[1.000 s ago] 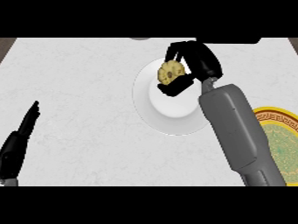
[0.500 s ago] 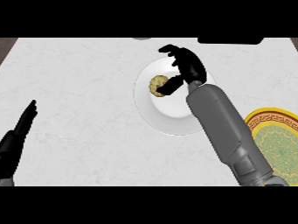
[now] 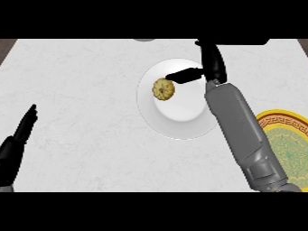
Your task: Pick the squash from the plate and place it in the plate
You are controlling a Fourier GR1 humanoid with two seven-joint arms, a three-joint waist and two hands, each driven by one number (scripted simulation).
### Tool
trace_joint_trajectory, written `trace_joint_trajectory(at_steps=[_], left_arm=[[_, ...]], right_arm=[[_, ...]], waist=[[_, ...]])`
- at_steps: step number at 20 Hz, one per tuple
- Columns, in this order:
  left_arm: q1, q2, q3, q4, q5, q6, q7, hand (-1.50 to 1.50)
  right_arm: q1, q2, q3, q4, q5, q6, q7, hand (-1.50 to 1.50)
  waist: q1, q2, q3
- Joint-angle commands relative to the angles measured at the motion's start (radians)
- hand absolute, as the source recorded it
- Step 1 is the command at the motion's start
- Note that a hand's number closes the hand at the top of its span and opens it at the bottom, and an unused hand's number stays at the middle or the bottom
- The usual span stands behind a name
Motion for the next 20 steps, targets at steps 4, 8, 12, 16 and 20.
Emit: trace_joint_trajectory(at_steps=[4,8,12,16,20], left_arm=[[0.011,-0.013,-0.003,-0.014,-0.023,0.021,0.009,0.00],[-0.003,-0.005,0.011,-0.013,-0.004,0.004,0.014,0.00],[0.043,-0.016,0.007,-0.012,-0.011,0.005,-0.015,0.00],[-0.003,0.008,0.038,0.035,0.018,-0.029,-0.028,0.00],[-0.019,-0.004,0.023,0.027,0.000,-0.025,0.000,0.00]], right_arm=[[0.055,-0.094,-0.171,-0.083,-0.187,0.046,-0.071,-1.50],[0.128,-0.193,-0.268,-0.090,-0.321,0.187,-0.211,-1.50],[0.184,-0.301,-0.320,0.008,-0.372,0.310,-0.388,-1.50],[0.234,-0.360,-0.300,0.002,-0.374,0.382,-0.420,-1.50],[0.143,-0.463,-0.355,0.248,-0.380,0.404,-0.567,-1.50]], waist=[[-0.016,-0.003,0.000],[-0.015,-0.001,0.000],[-0.003,0.002,0.001],[-0.011,-0.002,0.000],[0.006,0.005,0.001]])
